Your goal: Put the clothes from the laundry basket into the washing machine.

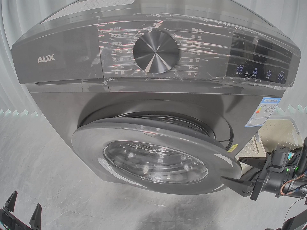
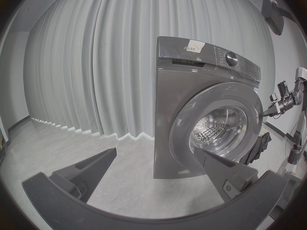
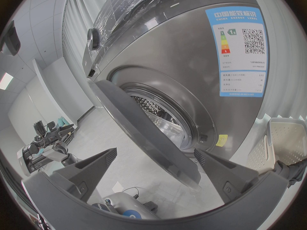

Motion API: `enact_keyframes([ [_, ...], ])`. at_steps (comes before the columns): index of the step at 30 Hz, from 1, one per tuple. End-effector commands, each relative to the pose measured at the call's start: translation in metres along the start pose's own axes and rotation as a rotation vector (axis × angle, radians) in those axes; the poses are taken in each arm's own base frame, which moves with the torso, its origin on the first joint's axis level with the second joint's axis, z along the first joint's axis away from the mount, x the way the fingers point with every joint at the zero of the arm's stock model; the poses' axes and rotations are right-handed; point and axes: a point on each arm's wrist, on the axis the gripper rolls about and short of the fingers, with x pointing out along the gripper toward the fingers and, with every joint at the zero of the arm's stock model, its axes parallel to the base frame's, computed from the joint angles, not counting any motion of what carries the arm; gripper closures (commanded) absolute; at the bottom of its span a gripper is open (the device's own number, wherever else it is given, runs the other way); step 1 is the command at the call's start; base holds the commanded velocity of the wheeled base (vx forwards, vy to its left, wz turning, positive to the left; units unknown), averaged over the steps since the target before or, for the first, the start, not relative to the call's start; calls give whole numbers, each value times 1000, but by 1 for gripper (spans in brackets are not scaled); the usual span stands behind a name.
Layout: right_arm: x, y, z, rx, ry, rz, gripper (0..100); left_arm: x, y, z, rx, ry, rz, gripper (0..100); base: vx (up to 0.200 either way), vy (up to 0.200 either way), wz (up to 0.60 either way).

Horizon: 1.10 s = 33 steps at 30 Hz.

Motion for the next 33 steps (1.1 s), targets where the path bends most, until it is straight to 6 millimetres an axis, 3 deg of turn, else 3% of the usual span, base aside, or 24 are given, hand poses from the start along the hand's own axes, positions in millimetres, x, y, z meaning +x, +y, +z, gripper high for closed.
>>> enact_keyframes([
  [1,11,-1,3,6,13,-14,0,0,0,-5,0,3,1,0,-200,0,0],
  [7,15,-3,-2,5,46,-21,0,0,0,-5,0,1,1,0,-67,0,0],
  [17,-2,-2,-11,1,41,5,0,0,0,-5,2,1,1,0,0,0,0],
  [23,13,-4,2,11,22,-20,0,0,0,-5,2,2,-1,0,-167,0,0],
  [33,33,-8,-10,21,88,-30,0,0,0,-5,0,1,1,0,-20,0,0],
])
